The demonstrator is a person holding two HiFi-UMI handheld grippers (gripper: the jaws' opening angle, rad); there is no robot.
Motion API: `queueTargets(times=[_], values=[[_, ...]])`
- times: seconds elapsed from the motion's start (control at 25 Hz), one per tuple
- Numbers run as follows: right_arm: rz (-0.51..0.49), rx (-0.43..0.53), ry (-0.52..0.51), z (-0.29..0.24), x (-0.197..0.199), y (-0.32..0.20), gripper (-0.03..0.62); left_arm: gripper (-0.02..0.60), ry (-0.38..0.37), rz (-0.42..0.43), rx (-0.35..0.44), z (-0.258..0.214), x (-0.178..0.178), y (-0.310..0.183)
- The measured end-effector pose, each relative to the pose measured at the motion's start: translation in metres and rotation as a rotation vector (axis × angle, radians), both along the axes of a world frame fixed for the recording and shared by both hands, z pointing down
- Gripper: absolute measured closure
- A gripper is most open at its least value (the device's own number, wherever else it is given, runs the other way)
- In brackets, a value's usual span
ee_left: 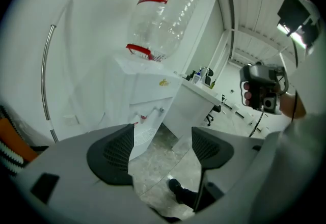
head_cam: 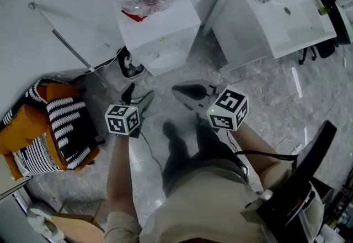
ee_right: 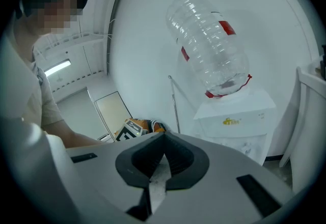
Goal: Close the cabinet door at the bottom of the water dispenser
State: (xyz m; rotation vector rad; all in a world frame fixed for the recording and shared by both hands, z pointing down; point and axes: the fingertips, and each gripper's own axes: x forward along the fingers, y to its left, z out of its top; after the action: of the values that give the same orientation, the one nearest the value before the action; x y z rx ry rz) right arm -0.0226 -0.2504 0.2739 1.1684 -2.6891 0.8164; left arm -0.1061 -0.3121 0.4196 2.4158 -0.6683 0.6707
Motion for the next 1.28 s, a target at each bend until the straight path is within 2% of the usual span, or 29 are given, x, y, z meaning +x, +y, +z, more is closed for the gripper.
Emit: queueTargets(times=[0.16,0.2,0.24,0.28,0.32,0.48,0.64,0.84,1.04,1.2,1.28], values=[[0.008,0.018,0.01,-0.021,-0.004,0.003,0.579,0.23,0.067,-0.012,0.033,-0.042,-0.003,0.013],[0.011,0.024,0.017,-0.027,-0.006,0.004,0.579,0.253,0.088,-0.031,0.041,-0.053,-0.005,0.015],[0.014,0.032,0.023,-0.033,-0.008,0.006,0.579,0.334,0.105,-0.054,0.056,-0.064,-0.009,0.016],[0.018,0.041,0.028,-0.04,-0.011,0.007,0.579,0.472,0.114,-0.072,0.076,-0.074,-0.013,0.017],[0.022,0.051,0.03,-0.046,-0.014,0.008,0.579,0.572,0.119,-0.073,0.099,-0.084,-0.016,0.019],[0.033,0.083,0.033,-0.065,-0.028,0.012,0.579,0.588,0.167,0.002,0.136,-0.119,-0.019,0.039],[0.052,0.092,0.028,-0.071,-0.042,0.023,0.579,0.588,0.225,0.021,0.113,-0.14,-0.028,0.066],[0.066,0.116,0.024,-0.085,-0.047,0.033,0.578,0.588,0.247,0.038,0.089,-0.157,-0.033,0.092],[0.09,0.149,0.005,-0.098,-0.024,0.049,0.579,0.588,0.238,0.059,0.137,-0.186,-0.012,0.104],[0.091,0.189,-0.025,-0.112,0.0,0.069,0.579,0.588,0.218,0.077,0.214,-0.213,0.02,0.116],[0.08,0.211,-0.001,-0.116,0.015,0.084,0.579,0.588,0.215,0.08,0.23,-0.222,0.04,0.127]])
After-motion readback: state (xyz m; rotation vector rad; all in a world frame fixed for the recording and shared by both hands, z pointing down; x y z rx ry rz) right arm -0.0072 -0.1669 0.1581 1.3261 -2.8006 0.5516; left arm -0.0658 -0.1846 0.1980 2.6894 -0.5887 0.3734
